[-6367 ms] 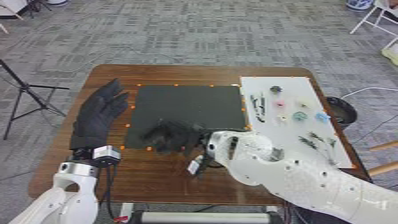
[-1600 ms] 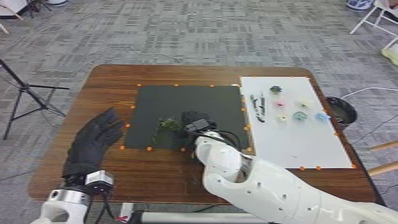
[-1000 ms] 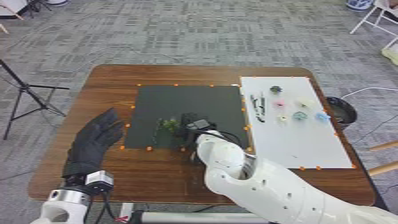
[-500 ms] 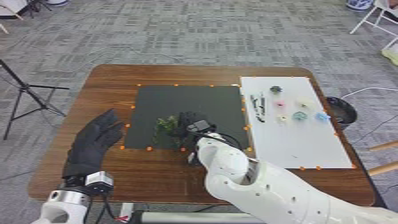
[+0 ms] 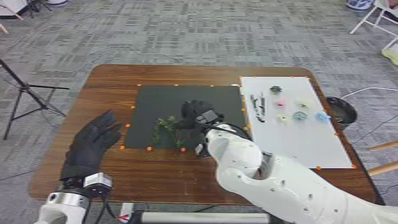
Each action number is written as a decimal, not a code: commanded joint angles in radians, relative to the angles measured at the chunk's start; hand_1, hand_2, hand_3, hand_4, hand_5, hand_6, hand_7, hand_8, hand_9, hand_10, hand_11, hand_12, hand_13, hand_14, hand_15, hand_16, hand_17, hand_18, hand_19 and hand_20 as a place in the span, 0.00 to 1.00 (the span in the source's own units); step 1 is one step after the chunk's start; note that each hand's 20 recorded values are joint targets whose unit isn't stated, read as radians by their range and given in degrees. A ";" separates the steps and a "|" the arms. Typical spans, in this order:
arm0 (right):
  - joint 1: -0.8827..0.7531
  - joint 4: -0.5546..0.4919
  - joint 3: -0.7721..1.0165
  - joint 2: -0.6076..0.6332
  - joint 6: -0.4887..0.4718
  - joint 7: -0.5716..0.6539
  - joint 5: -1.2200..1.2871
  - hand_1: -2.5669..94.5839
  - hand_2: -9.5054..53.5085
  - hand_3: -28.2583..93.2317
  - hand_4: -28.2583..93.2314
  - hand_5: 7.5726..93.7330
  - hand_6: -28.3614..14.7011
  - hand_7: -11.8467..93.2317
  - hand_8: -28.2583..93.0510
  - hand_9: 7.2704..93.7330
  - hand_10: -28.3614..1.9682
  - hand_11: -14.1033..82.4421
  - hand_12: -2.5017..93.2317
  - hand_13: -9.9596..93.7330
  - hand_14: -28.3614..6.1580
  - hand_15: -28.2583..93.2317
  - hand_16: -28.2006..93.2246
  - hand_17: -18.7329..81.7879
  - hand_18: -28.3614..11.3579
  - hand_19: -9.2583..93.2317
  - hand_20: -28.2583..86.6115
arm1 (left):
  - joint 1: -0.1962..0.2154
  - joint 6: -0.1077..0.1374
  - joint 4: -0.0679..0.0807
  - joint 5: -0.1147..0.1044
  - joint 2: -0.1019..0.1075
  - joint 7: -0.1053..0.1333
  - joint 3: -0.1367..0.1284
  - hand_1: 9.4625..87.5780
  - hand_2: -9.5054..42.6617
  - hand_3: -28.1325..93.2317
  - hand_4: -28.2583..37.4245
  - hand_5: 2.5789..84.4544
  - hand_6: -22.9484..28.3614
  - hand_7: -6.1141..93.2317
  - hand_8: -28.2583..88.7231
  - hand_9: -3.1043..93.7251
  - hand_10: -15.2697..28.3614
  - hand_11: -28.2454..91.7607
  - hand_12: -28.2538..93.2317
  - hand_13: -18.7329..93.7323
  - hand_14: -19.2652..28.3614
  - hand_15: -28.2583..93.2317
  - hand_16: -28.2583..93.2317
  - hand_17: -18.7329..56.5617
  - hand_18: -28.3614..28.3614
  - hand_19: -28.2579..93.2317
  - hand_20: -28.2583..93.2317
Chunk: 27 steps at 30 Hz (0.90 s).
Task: Arrange flowers
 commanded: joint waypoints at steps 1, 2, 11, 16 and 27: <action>-0.106 -0.066 0.152 0.220 0.022 -0.454 0.130 0.31 0.05 0.95 0.05 0.29 0.60 0.32 0.15 0.33 0.49 0.61 0.36 0.46 0.50 0.84 0.43 0.32 0.17 0.71 0.64 | 0.072 0.082 -0.015 -0.028 -0.017 0.033 -0.024 0.18 0.09 0.81 0.02 0.32 0.49 0.26 0.17 0.26 0.59 0.40 0.39 0.32 0.67 0.46 0.28 0.12 0.85 0.54 0.35; -0.117 -0.072 0.164 0.221 0.018 -0.479 0.187 0.32 0.07 0.96 0.05 0.27 0.63 0.32 0.15 0.31 0.49 0.60 0.36 0.45 0.50 0.83 0.43 0.32 0.17 0.71 0.63 | 0.072 0.110 -0.013 -0.031 -0.017 0.031 -0.025 0.19 0.09 0.81 0.02 0.30 0.49 0.26 0.17 0.25 0.59 0.39 0.39 0.31 0.66 0.46 0.28 0.11 0.85 0.54 0.35; -0.099 -0.109 0.104 0.211 -0.140 -0.453 0.096 0.45 0.08 1.00 0.06 0.24 0.78 0.29 0.13 0.56 0.55 0.65 0.58 0.62 0.51 0.85 0.59 0.42 0.16 0.85 0.69 | 0.068 0.108 0.000 -0.060 -0.001 0.060 -0.029 0.19 0.09 0.80 0.03 0.28 0.48 0.27 0.16 0.22 0.57 0.39 0.40 0.30 0.65 0.44 0.30 0.11 0.84 0.53 0.35; -0.104 -0.104 0.112 0.244 -0.100 -0.380 0.105 0.42 0.10 0.99 0.06 0.25 0.75 0.28 0.14 0.64 0.56 0.65 0.59 0.69 0.48 0.89 0.54 0.47 0.15 0.90 0.68 | 0.081 0.094 -0.007 -0.041 -0.001 0.048 -0.032 0.19 0.09 0.80 0.03 0.28 0.48 0.27 0.16 0.22 0.57 0.39 0.41 0.30 0.65 0.44 0.30 0.11 0.84 0.53 0.35; -0.119 -0.132 0.118 0.224 -0.128 -0.450 0.129 0.42 0.11 0.97 0.05 0.24 0.74 0.26 0.14 0.67 0.55 0.64 0.59 0.71 0.48 0.90 0.51 0.48 0.15 0.92 0.67 | 0.075 0.097 -0.004 -0.041 -0.003 0.043 -0.026 0.19 0.09 0.80 0.03 0.28 0.48 0.27 0.16 0.22 0.57 0.39 0.41 0.30 0.65 0.45 0.30 0.11 0.84 0.53 0.35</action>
